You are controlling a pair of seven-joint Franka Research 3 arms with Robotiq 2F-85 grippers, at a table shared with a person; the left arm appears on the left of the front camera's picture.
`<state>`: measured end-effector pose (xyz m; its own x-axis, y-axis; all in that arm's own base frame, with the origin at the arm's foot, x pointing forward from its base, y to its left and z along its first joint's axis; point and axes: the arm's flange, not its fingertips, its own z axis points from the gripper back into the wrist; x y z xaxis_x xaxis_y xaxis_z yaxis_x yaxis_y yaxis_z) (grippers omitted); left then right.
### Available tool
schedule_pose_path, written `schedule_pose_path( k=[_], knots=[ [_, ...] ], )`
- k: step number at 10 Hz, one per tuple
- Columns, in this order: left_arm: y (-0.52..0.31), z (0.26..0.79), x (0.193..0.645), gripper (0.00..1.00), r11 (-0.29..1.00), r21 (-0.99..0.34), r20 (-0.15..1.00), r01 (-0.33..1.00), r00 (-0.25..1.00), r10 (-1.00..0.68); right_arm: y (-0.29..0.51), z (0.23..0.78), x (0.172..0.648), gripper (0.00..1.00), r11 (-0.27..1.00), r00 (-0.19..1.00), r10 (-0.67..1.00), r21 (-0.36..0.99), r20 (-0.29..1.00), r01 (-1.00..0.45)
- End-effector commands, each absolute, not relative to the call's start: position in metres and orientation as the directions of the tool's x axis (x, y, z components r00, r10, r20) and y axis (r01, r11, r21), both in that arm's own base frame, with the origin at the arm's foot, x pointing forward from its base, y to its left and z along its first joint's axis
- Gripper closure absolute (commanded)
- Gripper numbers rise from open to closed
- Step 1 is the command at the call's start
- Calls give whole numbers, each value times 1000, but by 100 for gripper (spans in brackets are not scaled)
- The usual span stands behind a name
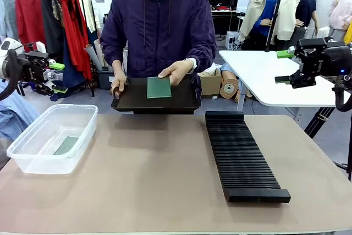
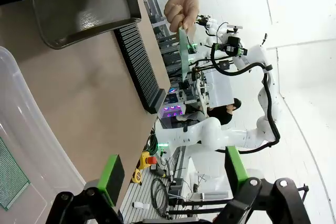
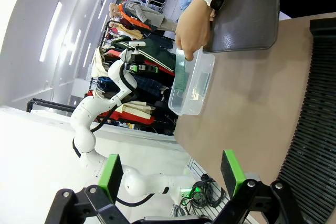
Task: Sort PCBs into racks and boxes based on the side picked up.
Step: Pick up the Blank PCB handed by the Human.
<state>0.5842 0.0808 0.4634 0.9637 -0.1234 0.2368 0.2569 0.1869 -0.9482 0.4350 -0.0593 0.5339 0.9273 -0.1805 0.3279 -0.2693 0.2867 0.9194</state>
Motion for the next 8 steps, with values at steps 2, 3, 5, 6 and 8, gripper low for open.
schedule_pose_path(
  k=[2,3,5,6,8],
  knots=[
    [81,466,583,0,196,-950,223,245,967,-125,-58,537,436,0,282,925,-177,918,336,-279],
    [81,466,583,0,196,-950,223,245,967,-125,-58,537,436,0,282,925,-177,918,336,-279],
    [81,466,583,0,196,-950,223,245,967,-125,-58,537,436,0,282,925,-177,918,336,-279],
    [81,466,583,0,196,-950,223,245,967,-125,-58,537,436,0,282,925,-177,918,336,-279],
    [81,466,583,0,196,-950,223,245,967,-125,-58,537,436,0,282,925,-177,918,336,-279]
  ],
)
